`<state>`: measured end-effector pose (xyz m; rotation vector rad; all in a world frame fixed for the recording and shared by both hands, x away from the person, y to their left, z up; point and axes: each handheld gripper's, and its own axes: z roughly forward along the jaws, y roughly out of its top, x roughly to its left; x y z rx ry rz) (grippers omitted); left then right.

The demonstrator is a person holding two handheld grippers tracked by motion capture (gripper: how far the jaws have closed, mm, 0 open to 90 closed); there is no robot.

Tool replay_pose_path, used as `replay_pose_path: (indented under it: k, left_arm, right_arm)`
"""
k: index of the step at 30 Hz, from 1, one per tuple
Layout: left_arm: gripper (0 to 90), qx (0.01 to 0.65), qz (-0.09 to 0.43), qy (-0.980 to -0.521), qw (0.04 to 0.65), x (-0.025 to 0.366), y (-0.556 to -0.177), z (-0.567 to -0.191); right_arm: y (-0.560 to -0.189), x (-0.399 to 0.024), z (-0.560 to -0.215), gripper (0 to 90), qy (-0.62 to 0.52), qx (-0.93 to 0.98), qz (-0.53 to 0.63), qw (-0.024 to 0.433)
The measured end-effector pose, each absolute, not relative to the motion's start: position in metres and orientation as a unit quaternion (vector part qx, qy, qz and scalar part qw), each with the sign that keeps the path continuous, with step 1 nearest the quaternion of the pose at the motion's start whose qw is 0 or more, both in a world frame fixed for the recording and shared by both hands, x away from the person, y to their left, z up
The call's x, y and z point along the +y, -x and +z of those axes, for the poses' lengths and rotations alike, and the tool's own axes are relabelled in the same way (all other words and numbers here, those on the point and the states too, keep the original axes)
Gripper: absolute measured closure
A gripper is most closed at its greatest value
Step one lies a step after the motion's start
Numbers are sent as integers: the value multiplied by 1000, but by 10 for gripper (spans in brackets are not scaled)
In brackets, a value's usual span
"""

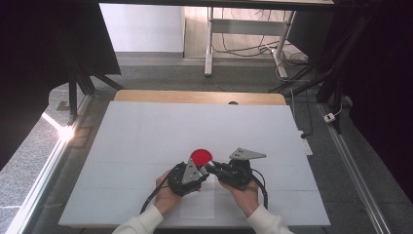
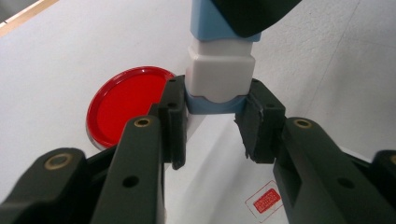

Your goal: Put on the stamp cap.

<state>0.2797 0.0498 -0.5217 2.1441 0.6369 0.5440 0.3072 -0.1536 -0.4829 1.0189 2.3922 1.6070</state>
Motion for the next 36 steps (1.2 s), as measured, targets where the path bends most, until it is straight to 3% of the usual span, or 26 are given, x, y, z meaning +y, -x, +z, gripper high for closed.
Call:
replay_pose_path:
  k: [18, 28, 36]
  left_arm:
    - [592, 261, 200, -849, 414, 52, -282, -524]
    - [423, 279, 180, -848, 414, 58, -284, -522]
    - [356, 285, 158, -850, 413, 70, -278, -515]
  right_arm:
    - [-306, -152, -483, 752, -327, 786, 523, 48]
    - [-308, -156, -481, 751, -325, 782, 529, 54]
    - [-308, -158, -478, 751, -313, 785, 531, 64]
